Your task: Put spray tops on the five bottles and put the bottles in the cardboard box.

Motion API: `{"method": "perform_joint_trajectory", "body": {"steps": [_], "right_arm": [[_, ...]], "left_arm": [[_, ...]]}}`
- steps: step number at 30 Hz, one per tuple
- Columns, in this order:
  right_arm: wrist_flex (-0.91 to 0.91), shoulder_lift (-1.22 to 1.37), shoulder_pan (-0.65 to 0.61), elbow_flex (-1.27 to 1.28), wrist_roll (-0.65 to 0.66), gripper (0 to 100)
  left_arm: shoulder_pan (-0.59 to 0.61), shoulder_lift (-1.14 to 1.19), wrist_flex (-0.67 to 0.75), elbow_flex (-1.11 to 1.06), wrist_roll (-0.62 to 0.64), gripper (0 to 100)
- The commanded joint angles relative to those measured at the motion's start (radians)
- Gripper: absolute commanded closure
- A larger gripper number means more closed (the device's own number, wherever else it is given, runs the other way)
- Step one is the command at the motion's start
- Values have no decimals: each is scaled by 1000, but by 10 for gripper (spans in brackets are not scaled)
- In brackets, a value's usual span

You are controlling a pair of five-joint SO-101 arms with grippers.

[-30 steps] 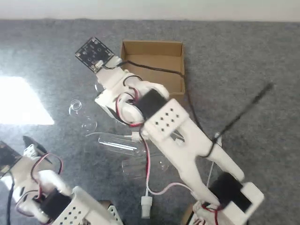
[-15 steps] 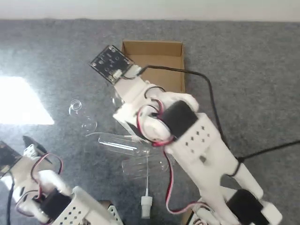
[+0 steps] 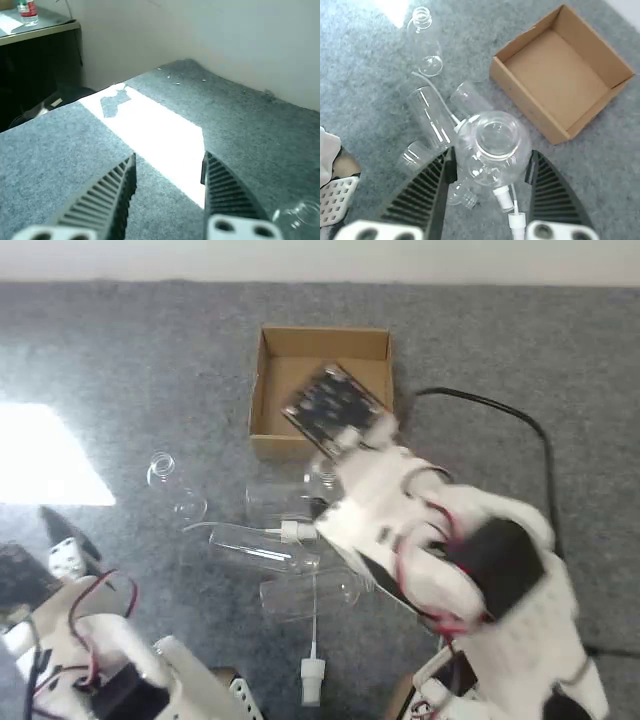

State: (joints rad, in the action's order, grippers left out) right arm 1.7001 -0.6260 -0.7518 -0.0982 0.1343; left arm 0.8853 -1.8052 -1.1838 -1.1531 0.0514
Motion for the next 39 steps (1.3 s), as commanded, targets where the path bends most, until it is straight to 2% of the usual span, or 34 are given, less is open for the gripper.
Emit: {"method": "perform_joint_trajectory", "body": {"steps": [1,14,21,26,35,39], "right_arm": [[-5,-159,53,100,28,863],[-189,-541,269,592,25,864],[-232,-624,470,704,25,863],[-229,-645,602,704,29,862],[-242,-705,878,698,29,861],[-259,-759,972,701,29,861]], "left_arm": [[-95,-14,-43,91,-49,799],[-356,44,-115,173,-232,800],[-568,373,-209,344,-321,800],[-750,614,-232,483,-322,798],[-1066,953,-155,619,-333,796],[-1174,1100,-98,630,-394,744]]}}
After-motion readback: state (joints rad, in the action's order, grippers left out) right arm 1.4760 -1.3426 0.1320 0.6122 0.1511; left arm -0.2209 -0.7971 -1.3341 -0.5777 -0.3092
